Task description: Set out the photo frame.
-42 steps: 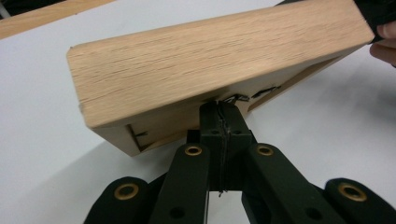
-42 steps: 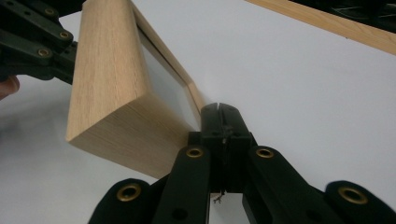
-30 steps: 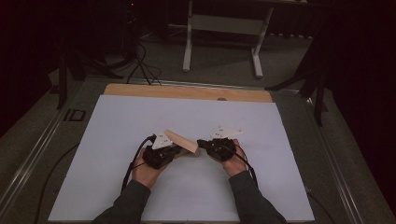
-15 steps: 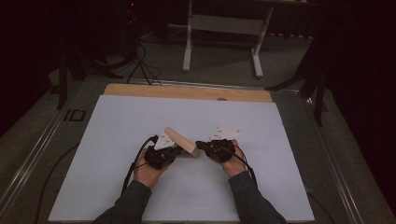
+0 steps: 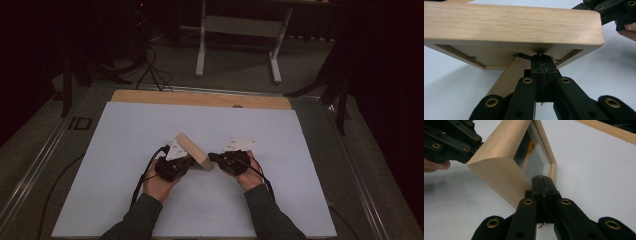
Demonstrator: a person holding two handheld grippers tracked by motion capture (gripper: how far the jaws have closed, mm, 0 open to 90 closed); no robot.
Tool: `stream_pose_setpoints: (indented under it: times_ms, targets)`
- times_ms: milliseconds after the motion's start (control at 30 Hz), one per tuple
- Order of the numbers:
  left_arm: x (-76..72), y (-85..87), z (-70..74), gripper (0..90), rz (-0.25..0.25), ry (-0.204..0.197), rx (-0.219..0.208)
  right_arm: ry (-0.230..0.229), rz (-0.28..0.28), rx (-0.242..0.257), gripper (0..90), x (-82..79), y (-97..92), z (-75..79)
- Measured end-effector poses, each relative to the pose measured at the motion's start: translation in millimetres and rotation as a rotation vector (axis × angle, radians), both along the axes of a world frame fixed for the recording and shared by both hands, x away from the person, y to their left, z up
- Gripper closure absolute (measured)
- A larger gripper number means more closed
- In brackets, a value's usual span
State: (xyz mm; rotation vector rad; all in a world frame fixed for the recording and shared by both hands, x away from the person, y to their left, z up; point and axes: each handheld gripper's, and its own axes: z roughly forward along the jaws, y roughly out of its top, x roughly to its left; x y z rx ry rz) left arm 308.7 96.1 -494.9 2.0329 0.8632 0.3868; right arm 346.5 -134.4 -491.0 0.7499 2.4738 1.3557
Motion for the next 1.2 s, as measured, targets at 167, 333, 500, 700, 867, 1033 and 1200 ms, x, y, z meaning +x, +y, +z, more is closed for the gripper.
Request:
stream_pose_setpoints:
  times_ms: [167, 333, 500, 700, 867, 1033, 1200]
  targets:
    - [-0.4, -1.0, -0.8, 89.7, 0.000, 0.004, 0.004, 0.005, 0.008, -0.008, 89.9, -0.7, 1.6, -1.9]
    - [-0.2, -0.1, -1.0, 89.7, 0.002, 0.007, 0.005, 0.006, 0.011, -0.010, 89.9, -1.5, 2.9, -2.4]
    - [1.1, 1.4, -1.9, 89.7, 0.007, 0.011, 0.005, 0.008, 0.020, -0.009, 89.8, -2.8, 4.9, -2.4]
    - [2.7, 4.4, -2.7, 89.7, 0.023, 0.020, -0.012, 0.013, 0.031, -0.005, 89.8, -4.7, 8.1, -2.8]
    - [4.3, 6.3, -3.1, 89.7, 0.029, 0.024, -0.021, 0.012, 0.033, -0.002, 89.9, -5.4, 9.4, -3.1]
    - [6.5, 9.2, -4.0, 89.7, 0.041, 0.032, -0.031, 0.008, 0.041, -0.005, 89.8, -7.2, 13.0, -3.3]
    - [8.5, 11.9, -4.5, 89.7, 0.053, 0.038, -0.037, 0.007, 0.044, -0.003, 89.8, -9.0, 16.5, -3.8]
